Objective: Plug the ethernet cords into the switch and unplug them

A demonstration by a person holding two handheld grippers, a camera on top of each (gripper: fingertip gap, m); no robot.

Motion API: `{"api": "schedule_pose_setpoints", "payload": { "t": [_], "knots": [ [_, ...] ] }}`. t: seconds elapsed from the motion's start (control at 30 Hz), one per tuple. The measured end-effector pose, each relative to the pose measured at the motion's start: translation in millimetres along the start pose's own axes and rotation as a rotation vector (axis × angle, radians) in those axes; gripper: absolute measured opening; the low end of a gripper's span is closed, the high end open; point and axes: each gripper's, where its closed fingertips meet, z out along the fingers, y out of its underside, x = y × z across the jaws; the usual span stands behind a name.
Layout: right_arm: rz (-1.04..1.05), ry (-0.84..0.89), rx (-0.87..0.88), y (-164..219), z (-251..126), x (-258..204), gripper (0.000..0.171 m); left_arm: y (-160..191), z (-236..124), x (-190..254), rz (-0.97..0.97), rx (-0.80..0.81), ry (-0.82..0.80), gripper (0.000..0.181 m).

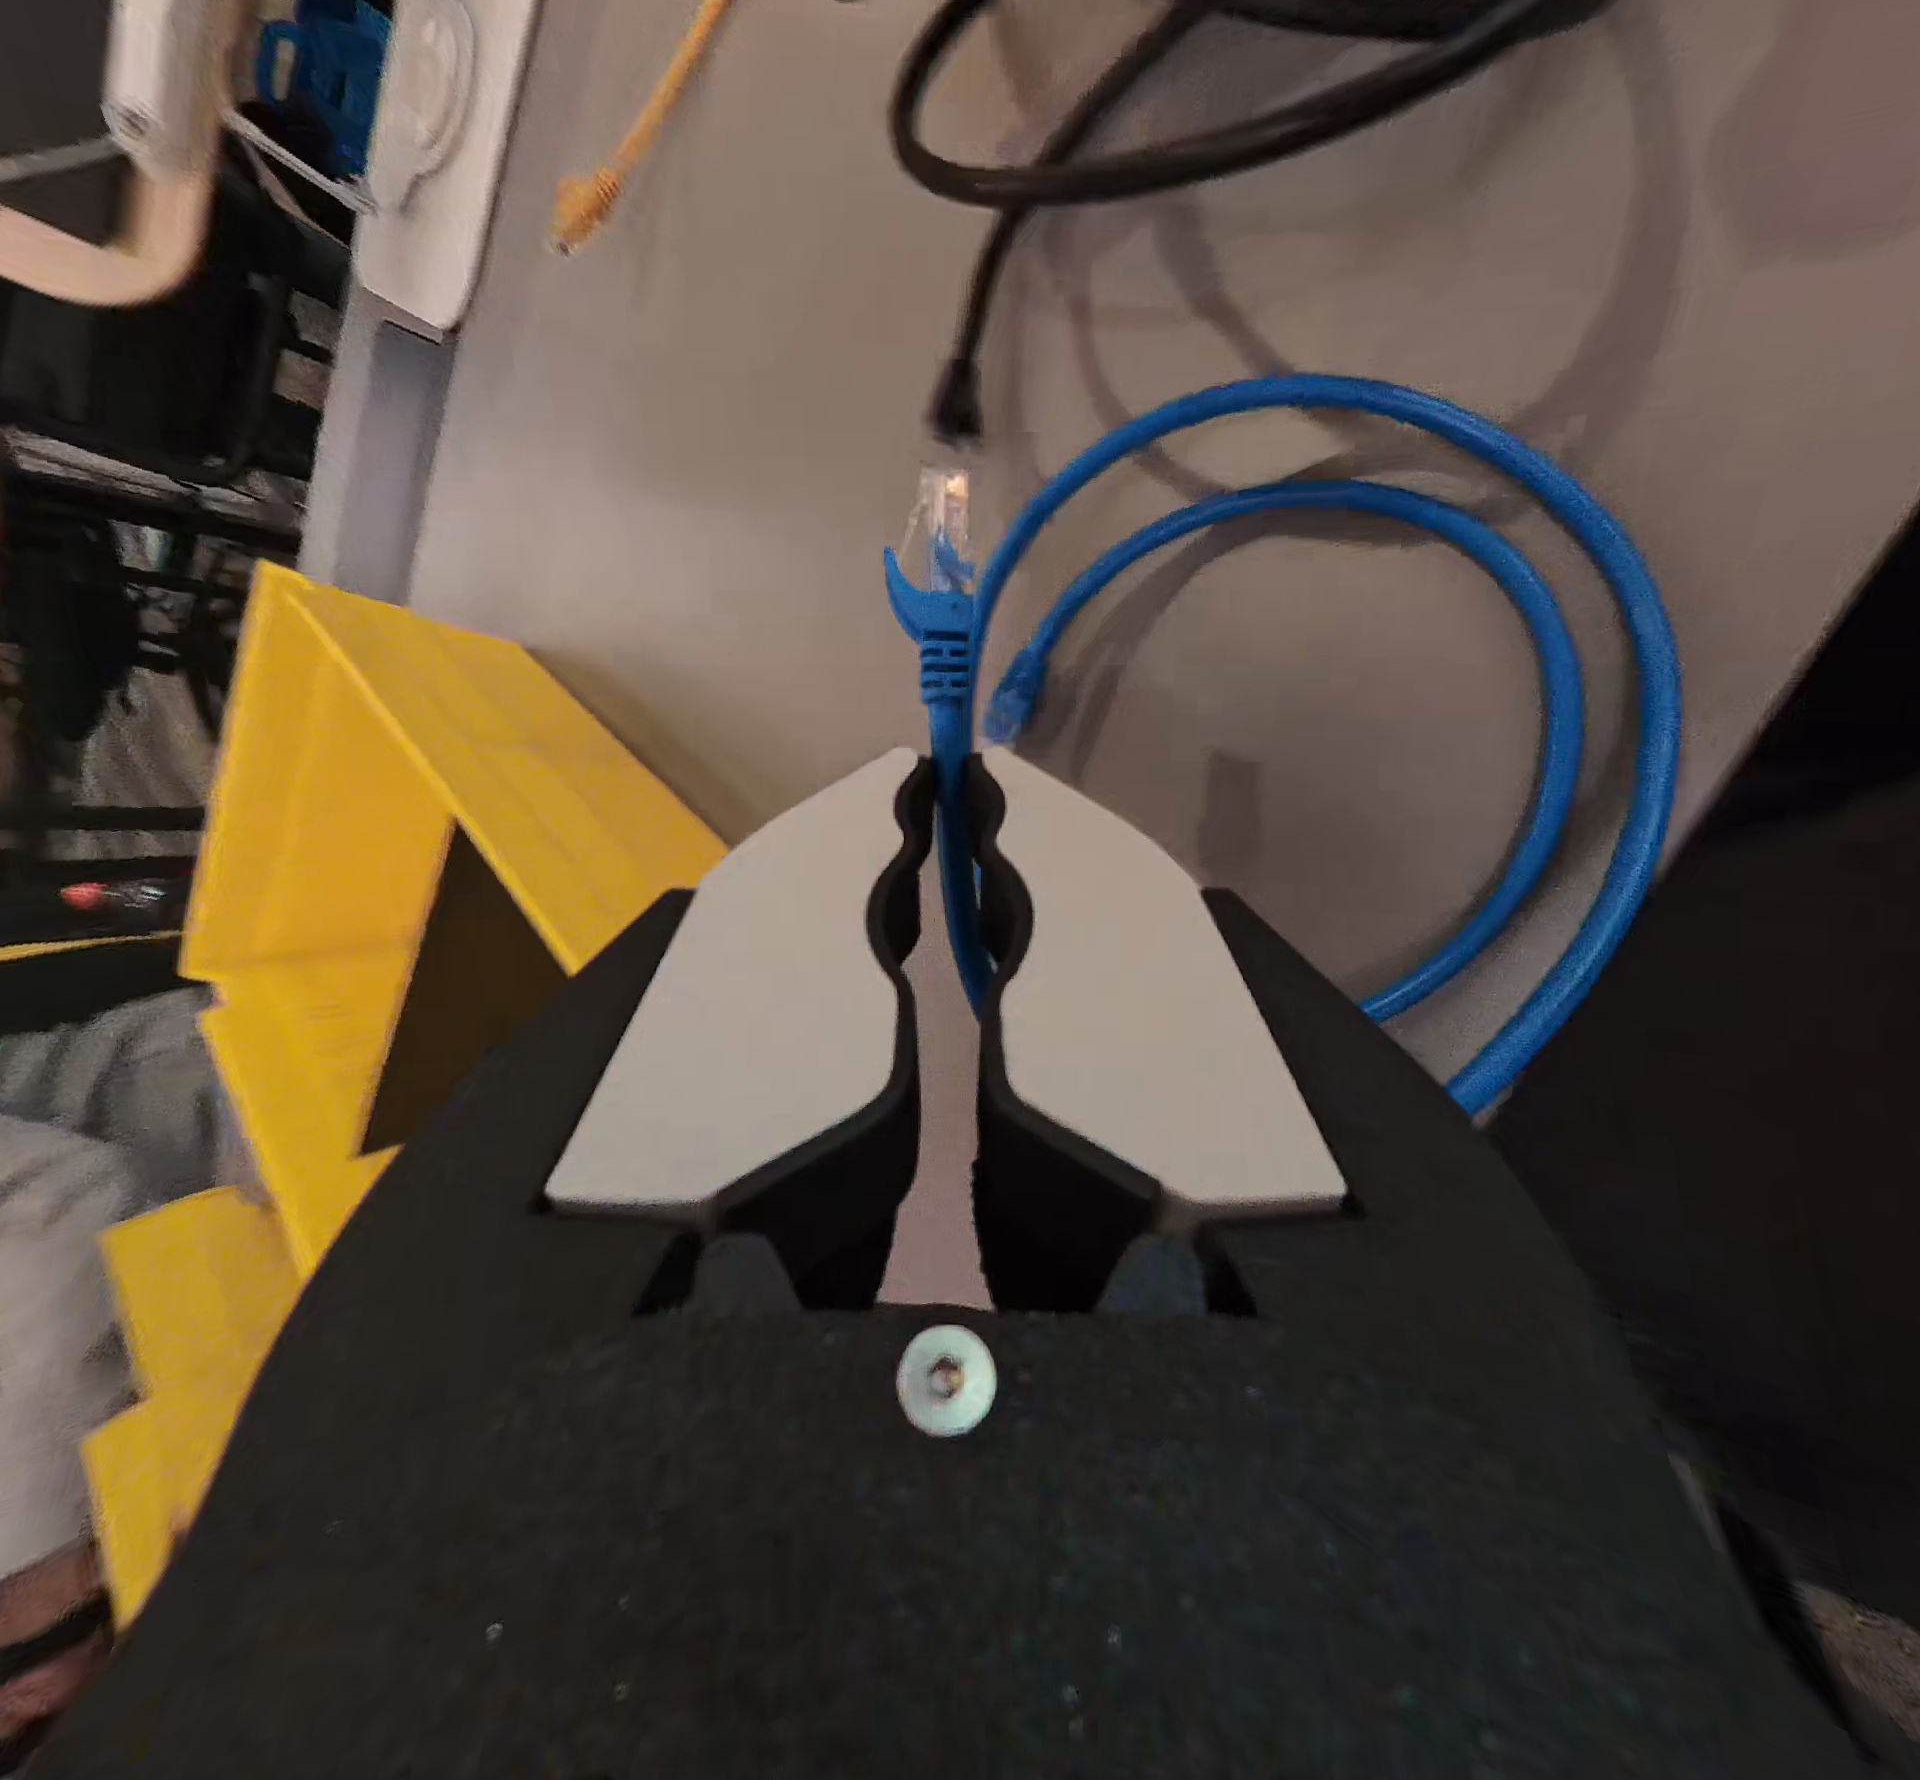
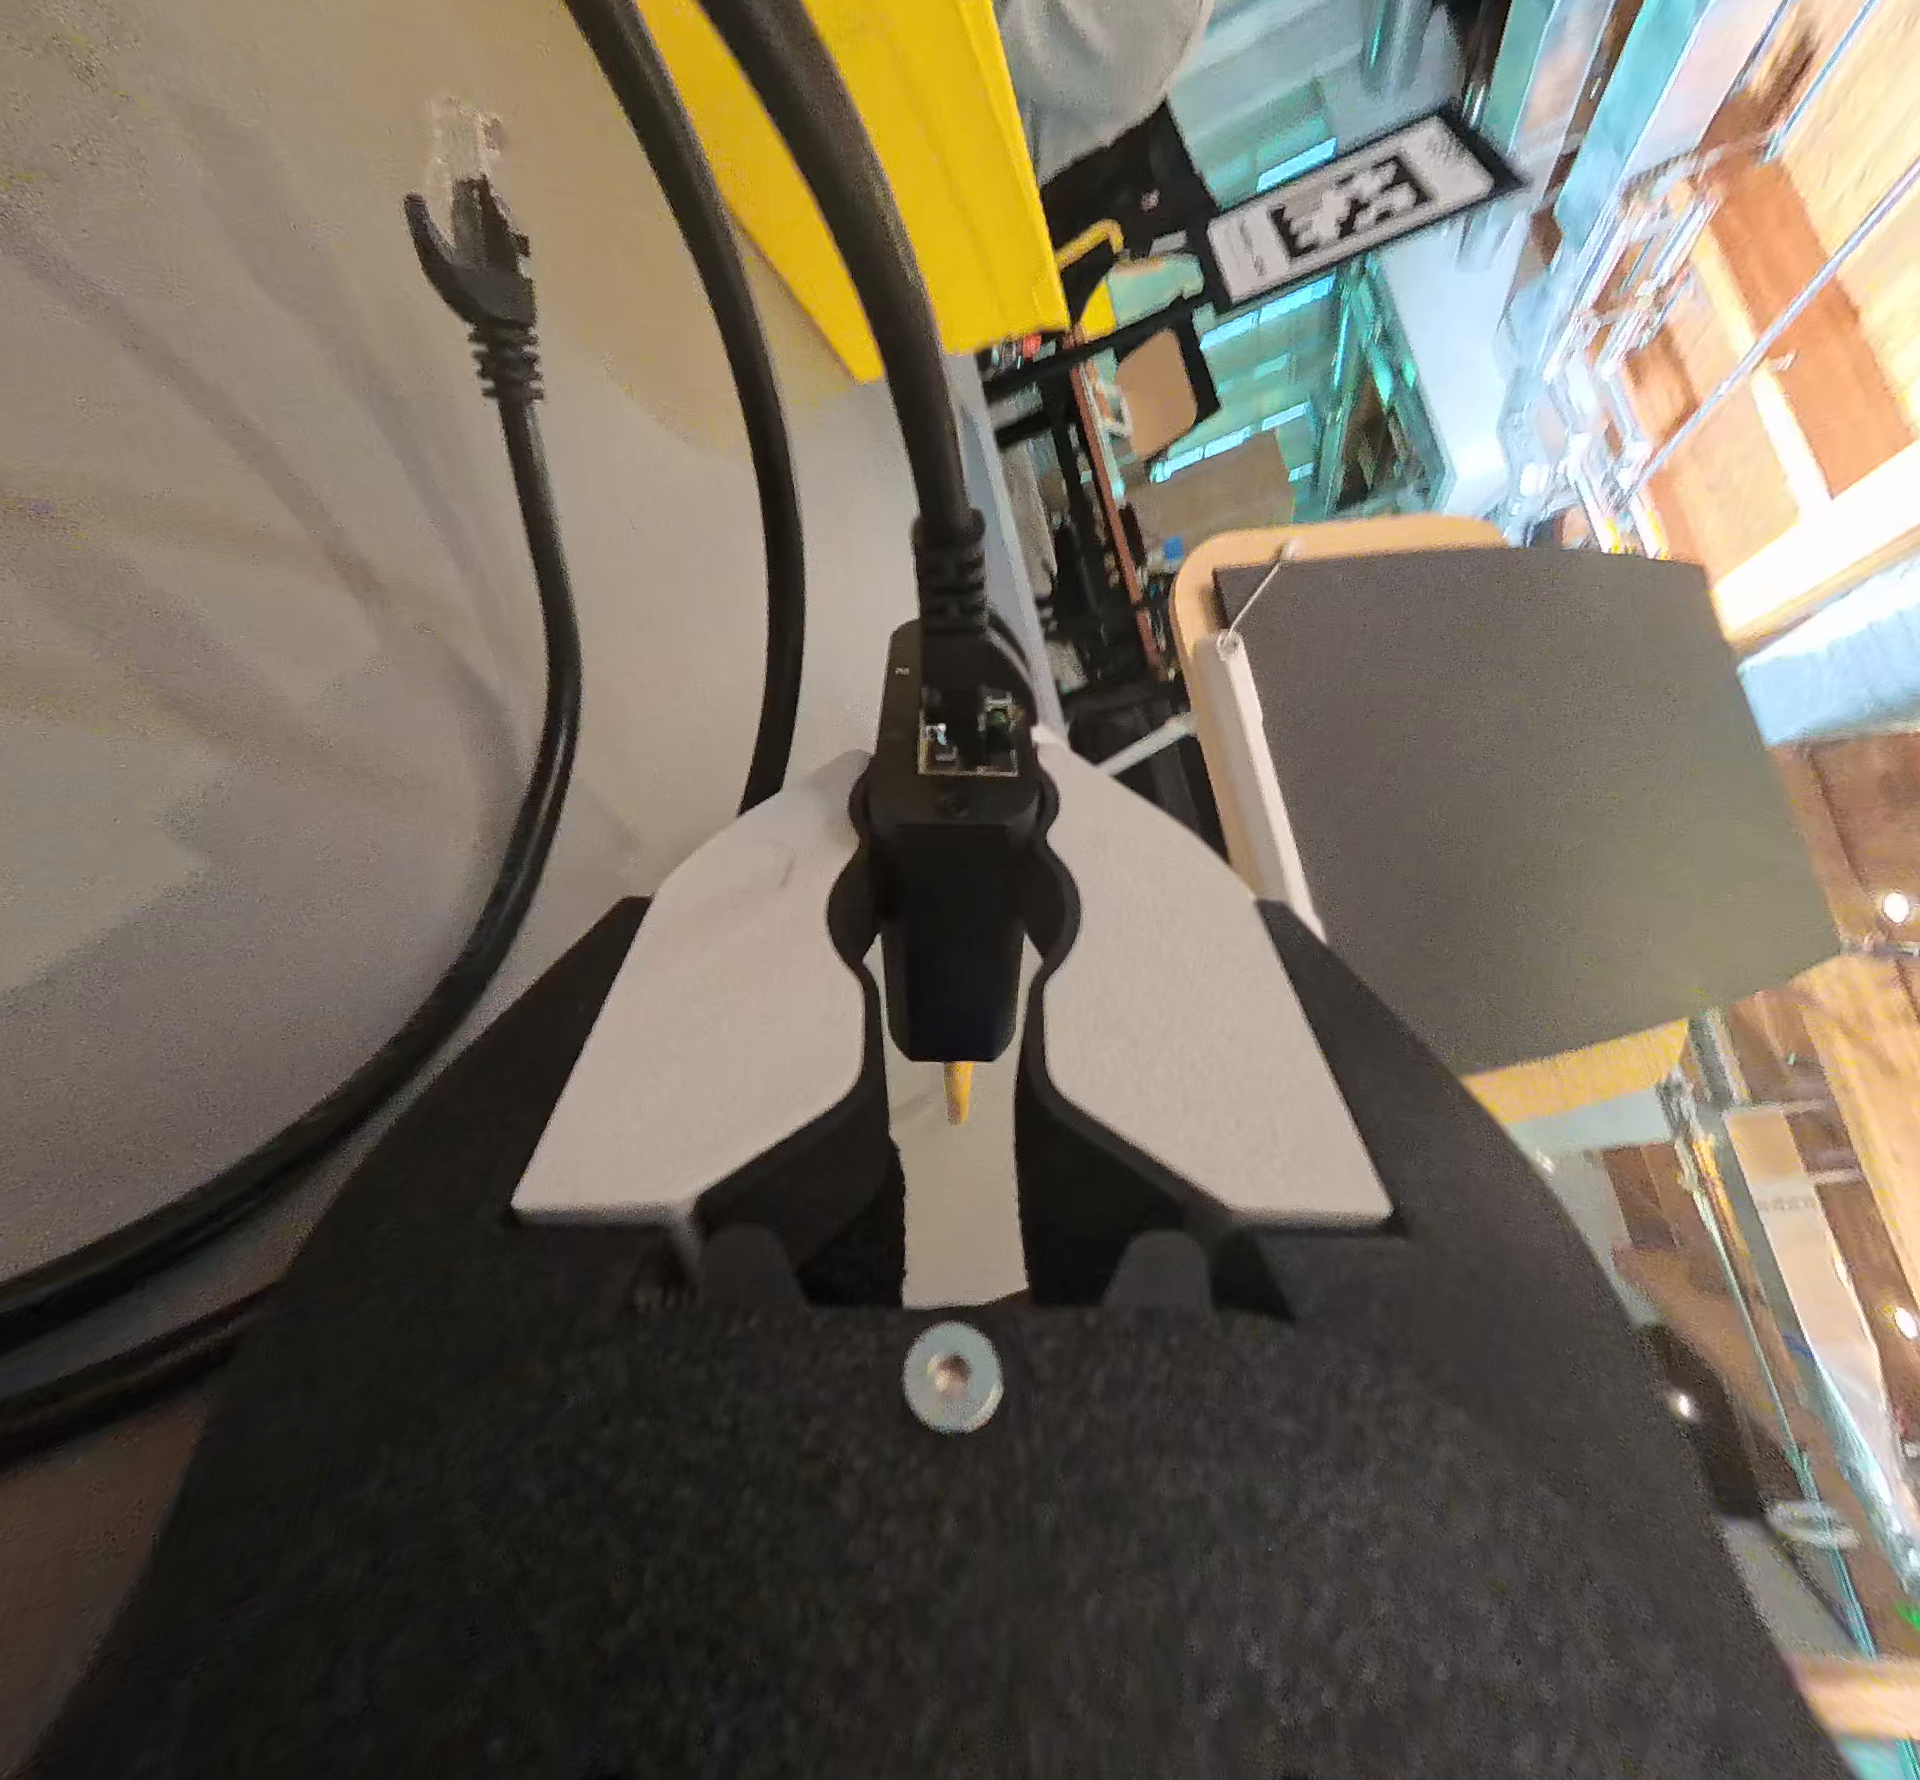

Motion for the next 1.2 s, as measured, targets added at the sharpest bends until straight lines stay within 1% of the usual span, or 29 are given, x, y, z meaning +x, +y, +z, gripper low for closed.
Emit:
{"api": "schedule_pose_setpoints", "payload": {
  "t": [0.07, 0.17, 0.37, 0.47, 0.6, 0.97, 1.07, 1.2],
  "knots": [
    [-0.010, 0.010, 0.047, -9, -5, 2, 0.024, -8, 4, -19, 0.058, -0.012, -0.028, 0.005],
    [-0.015, 0.011, 0.088, -19, -9, 2, 0.024, -21, 24, -38, 0.150, -0.065, -0.071, 0.005],
    [-0.064, 0.012, 0.076, -22, -7, -4, 0.024, -69, 64, -27, 0.323, -0.083, -0.125, 0.005],
    [-0.076, 0.008, 0.073, -24, -7, -6, 0.024, -78, 74, -26, 0.380, -0.113, -0.161, 0.005],
    [-0.081, 0.005, 0.050, -19, -5, -7, 0.024, -86, 76, -23, 0.420, -0.112, -0.192, 0.005],
    [-0.090, -0.013, 0.031, -20, -2, -13, 0.024, -84, 81, -24, 0.422, -0.180, -0.258, 0.005],
    [-0.097, -0.014, 0.000, -16, 0, -14, 0.024, -85, 83, -25, 0.359, -0.184, -0.269, 0.005],
    [-0.109, -0.007, -0.052, -7, 3, -14, 0.024, -92, 86, -16, 0.172, -0.096, -0.177, 0.005]
  ]
}}
